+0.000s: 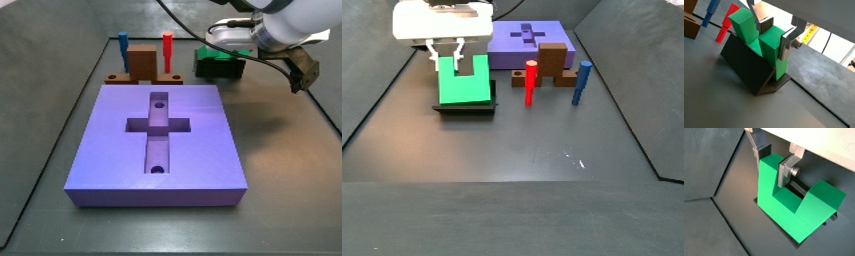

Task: Pick up the green object. Move up. Place the green object on the fixture. Regrasp the green object. Move to above the board. Insert the green object.
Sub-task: Regrasp the green object, then move to above the board.

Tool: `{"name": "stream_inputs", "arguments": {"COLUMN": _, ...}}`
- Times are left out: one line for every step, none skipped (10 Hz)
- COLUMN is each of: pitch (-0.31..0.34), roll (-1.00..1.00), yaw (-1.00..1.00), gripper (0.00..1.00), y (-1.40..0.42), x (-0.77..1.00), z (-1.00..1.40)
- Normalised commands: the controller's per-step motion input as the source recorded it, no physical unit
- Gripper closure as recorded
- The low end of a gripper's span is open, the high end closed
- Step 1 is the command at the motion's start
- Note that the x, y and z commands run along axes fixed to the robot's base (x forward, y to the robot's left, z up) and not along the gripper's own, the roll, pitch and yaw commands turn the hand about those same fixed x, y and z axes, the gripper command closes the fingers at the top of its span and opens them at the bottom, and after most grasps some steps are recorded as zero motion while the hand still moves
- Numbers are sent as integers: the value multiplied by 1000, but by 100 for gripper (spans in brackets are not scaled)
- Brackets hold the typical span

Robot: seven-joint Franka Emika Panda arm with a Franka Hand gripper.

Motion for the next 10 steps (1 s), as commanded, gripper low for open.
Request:
{"name": "stream_inputs", "arguments": {"pitch": 0, "roll": 0, "yaw": 0, "gripper": 100, "y": 0, "x": 0, "z": 0}}
{"name": "stream_inputs", "arguments": {"pitch": 0, "roll": 0, "yaw": 0, "gripper": 100, "y": 0, "x": 0, "z": 0}}
{"name": "stream_inputs", "arguments": {"pitch": 0, "roll": 0, "yaw": 0, "gripper": 100, "y": 0, "x": 0, "z": 0}}
{"name": "stream_inputs", "arguments": {"pitch": 0, "roll": 0, "yaw": 0, "gripper": 100, "y": 0, "x": 0, "z": 0}}
{"name": "stream_inputs", "arguments": {"pitch": 0, "roll": 0, "yaw": 0, "gripper": 100, "y": 0, "x": 0, "z": 0}}
{"name": "stream_inputs", "arguments": {"pitch": 0, "roll": 0, "yaw": 0, "gripper": 100, "y": 0, "x": 0, "z": 0}}
{"name": "stream_inputs", "arguments": {"pitch": 0, "roll": 0, "yaw": 0, "gripper": 100, "y": 0, "x": 0, "z": 1400}}
{"name": "stream_inputs", "arguments": {"pitch": -43, "roll": -97, "yaw": 12, "gripper": 100, "y": -42, "x": 5, "z": 1400}}
{"name": "stream_inputs", "arguments": {"pitch": -47, "roll": -128, "yaw": 13, "gripper": 100, "y": -40, "x": -15, "z": 1400}}
{"name": "stream_inputs", "arguments": {"pitch": -24, "roll": -72, "yaw": -13, "gripper": 100, "y": -36, "x": -12, "z": 1400}}
